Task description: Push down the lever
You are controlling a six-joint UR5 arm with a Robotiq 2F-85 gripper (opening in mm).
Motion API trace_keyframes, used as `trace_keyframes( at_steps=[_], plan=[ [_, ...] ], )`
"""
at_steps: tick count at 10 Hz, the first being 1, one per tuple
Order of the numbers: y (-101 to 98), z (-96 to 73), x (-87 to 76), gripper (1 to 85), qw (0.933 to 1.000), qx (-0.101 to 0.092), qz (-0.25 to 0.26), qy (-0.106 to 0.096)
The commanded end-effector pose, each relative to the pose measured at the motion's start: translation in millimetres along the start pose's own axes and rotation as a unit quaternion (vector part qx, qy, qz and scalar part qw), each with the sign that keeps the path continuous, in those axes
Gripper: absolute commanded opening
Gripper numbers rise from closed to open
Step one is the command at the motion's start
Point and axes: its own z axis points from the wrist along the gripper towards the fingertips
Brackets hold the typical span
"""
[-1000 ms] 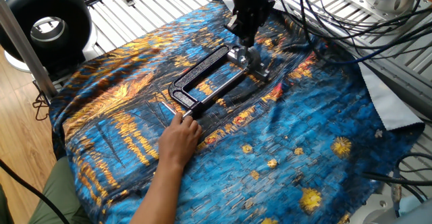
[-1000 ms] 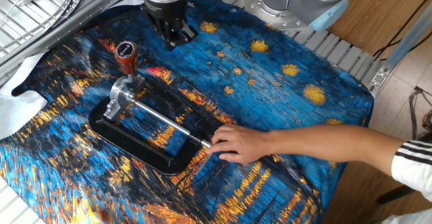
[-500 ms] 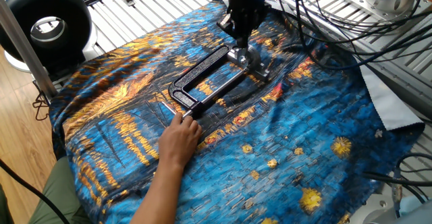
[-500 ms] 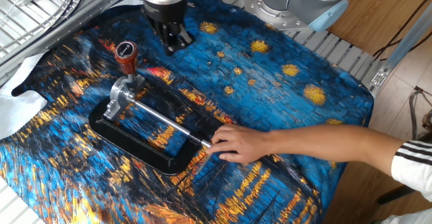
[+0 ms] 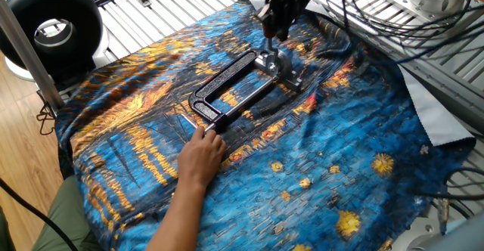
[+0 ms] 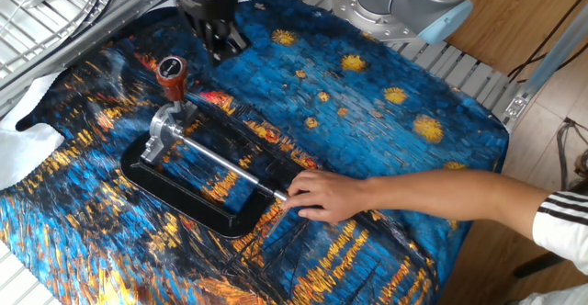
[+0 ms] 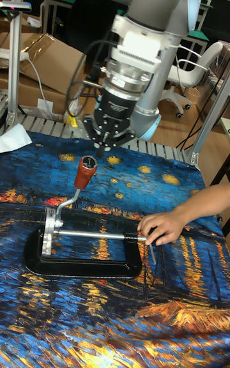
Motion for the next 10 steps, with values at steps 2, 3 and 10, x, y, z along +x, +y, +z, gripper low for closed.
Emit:
trace_keyframes(
  at_steps=[2, 3, 10],
  plan=[
    [-23.3, 0.5, -12.4, 1.0, 0.9988, -0.012, -0.048, -0.002],
    [-25.0, 2.0, -15.4, 1.0, 0.9983, -0.009, -0.058, -0.004],
    [-21.1, 9.7, -36.7, 1.0, 0.9967, -0.005, -0.079, -0.019]
  ],
)
